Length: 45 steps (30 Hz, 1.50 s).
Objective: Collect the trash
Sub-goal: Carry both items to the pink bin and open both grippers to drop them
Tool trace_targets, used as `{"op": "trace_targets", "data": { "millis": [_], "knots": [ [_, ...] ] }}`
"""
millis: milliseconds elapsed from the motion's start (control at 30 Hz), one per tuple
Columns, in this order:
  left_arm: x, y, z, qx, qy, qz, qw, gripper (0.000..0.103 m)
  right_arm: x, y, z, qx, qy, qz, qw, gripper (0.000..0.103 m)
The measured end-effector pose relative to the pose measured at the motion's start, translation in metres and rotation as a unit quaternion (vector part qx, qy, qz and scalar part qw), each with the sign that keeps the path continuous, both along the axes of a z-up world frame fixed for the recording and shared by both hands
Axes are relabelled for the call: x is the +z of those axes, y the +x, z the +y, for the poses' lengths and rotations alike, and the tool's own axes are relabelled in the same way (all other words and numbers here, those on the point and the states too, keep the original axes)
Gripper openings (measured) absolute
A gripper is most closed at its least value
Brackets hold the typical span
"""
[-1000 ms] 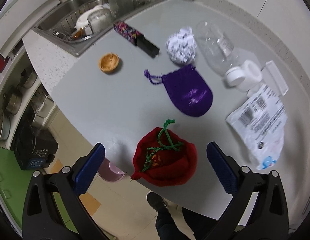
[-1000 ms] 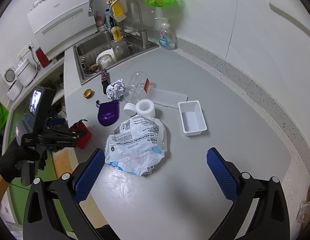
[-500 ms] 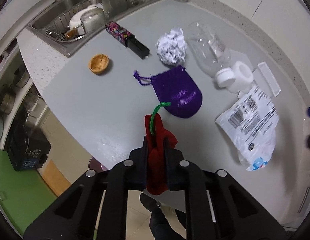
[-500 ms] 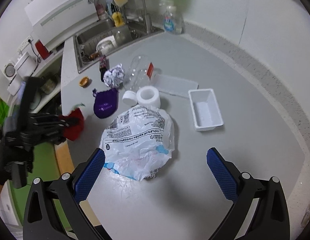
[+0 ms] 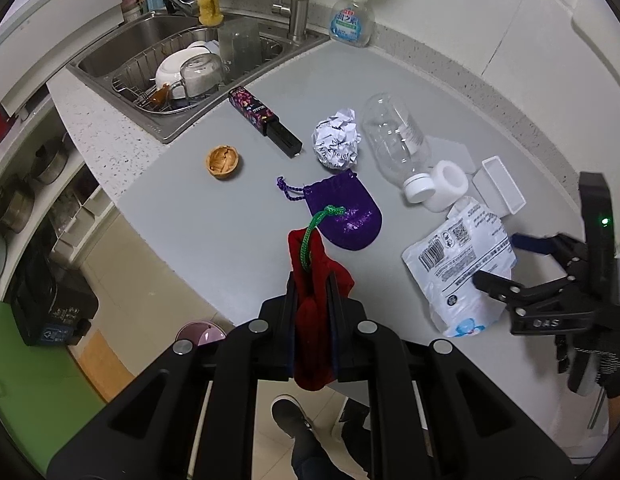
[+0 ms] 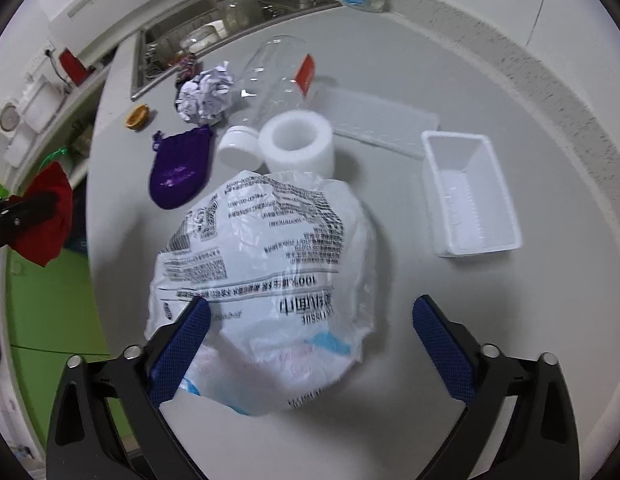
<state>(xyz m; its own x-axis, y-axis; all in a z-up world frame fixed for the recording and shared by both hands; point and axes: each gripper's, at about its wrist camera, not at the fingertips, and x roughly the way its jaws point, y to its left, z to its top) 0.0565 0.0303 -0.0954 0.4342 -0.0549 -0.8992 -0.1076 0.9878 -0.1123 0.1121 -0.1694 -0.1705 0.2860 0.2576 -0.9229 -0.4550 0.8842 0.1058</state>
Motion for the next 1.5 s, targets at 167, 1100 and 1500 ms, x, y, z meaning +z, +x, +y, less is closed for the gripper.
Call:
{"op": "trace_targets", "data": {
  "millis": [167, 1100, 1500],
  "knots": [
    [0.002, -0.005, 0.004, 0.005, -0.004, -0.006, 1.0, 0.012, 0.005, -0.007, 0.003, 0.018, 0.029, 0.006, 0.999, 0.031],
    [-0.047, -0.169, 0.163, 0.16, 0.005, -0.01, 0.9871, 0.012, 0.038, -0.099, 0.228, 0.233, 0.055, -0.033, 0.97, 0.016],
    [-0.192, -0.246, 0.252, 0.27, -0.021, 0.056, 0.9609, 0.012, -0.139, -0.134, 0.365, 0.333, 0.016, 0.046, 0.942, 0.016]
  ]
}}
